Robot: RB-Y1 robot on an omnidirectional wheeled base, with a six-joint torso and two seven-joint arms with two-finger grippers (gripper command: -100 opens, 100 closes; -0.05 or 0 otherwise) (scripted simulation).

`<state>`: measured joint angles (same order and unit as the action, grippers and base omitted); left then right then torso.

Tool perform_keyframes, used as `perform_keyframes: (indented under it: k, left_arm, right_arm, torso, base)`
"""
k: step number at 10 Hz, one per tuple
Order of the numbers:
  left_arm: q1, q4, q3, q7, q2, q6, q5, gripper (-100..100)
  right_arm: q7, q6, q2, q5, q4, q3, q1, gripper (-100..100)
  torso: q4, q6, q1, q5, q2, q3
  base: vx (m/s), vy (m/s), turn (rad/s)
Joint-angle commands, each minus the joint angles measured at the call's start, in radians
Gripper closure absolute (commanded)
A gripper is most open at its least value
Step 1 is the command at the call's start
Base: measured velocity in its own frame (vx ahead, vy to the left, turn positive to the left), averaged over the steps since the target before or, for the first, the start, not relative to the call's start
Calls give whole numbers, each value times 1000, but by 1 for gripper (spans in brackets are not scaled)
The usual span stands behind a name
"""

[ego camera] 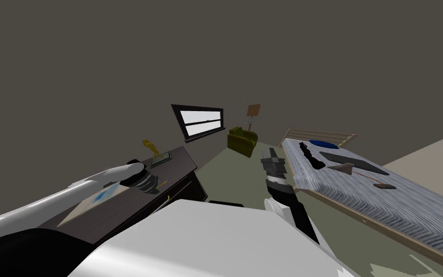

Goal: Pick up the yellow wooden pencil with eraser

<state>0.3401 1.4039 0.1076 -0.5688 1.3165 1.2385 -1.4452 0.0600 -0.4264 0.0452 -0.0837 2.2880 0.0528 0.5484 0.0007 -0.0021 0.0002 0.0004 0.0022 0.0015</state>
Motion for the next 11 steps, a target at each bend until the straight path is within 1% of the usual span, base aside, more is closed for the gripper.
perform_keyframes:
  k: [1, 5, 6, 7, 9, 10, 11]
  left_arm:
    - [0, 0, 0, 0, 0, 0, 0, 100]
    - [0, 0, 1, 0, 1, 0, 0, 100]
    - [0, 0, 1, 0, 1, 0, 0, 0]
    - [10, 25, 9, -1, 22, 9, -16, 100]
    - [22, 64, 20, -8, 53, 21, -38, 100]
    - [19, 49, 16, -5, 41, 16, -30, 100]
    - [19, 50, 17, -4, 43, 18, -32, 0]
  right_arm:
    - [0, 0, 0, 0, 0, 0, 0, 0]
    - [0, 0, 0, 0, 0, 0, 0, 0]
    - [0, 0, 0, 0, 0, 0, 0, 0]
    - [0, 0, 0, 0, 0, 0, 0, 0]
    - [0, 0, 0, 0, 0, 0, 0, 0]
    - [0, 0, 0, 0, 0, 0, 0, 0]
    - [0, 0, 0, 0, 0, 0, 0, 0]
  torso:
    - [0, 0, 0, 0, 0, 0]
    - [-1, 0, 0, 0, -3, -2]
    - [-1, 0, 0, 0, -3, -2]
    - [-1, 0, 0, 0, -3, -2]
    - [-2, -1, -1, 0, -6, -4]
    - [-2, 0, -2, 0, -7, -4]
    - [-2, 1, -1, 0, -6, -4]
  base:
    - [-6, 1, 8]
    - [0, 0, 0]
    - [0, 0, 0]
    - [40, -1, 200]
    - [70, -15, 203]
    - [30, -12, 44]
    - [0, 0, 0]
